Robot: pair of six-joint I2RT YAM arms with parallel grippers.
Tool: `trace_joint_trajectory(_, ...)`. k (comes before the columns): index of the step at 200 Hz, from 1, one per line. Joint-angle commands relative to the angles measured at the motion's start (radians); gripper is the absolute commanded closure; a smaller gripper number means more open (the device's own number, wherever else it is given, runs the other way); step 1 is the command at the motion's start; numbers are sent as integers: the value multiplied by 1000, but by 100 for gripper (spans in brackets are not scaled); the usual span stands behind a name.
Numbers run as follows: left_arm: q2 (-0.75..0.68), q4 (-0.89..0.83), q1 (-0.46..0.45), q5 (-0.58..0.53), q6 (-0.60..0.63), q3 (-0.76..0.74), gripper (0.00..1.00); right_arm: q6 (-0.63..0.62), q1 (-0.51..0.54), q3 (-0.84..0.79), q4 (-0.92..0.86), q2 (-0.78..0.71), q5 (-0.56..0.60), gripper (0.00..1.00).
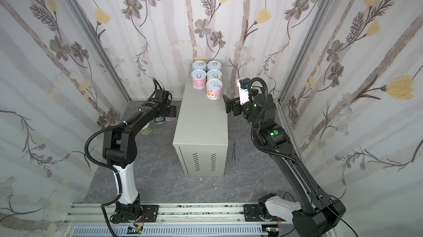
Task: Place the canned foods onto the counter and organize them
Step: 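Withdraw the right gripper while the left gripper grasps a pink floor can, then carry the pink can with the left gripper onto the cabinet top beside the cans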
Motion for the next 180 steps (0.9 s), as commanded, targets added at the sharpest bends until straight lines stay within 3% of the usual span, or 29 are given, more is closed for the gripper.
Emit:
trace_joint_trajectory(1, -81, -60, -5, 19, -6, 40, 50, -10, -12, -8, 101, -10, -24, 0)
trace_joint_trajectory(104, -424, -280, -110, 126, -19, 230, 50, 15, -23, 9, 111, -15, -111, 0)
trace_joint_trajectory(180, -461, -385, -223, 168, -18, 338, 49, 24, -17, 29, 41, -21, -151, 0)
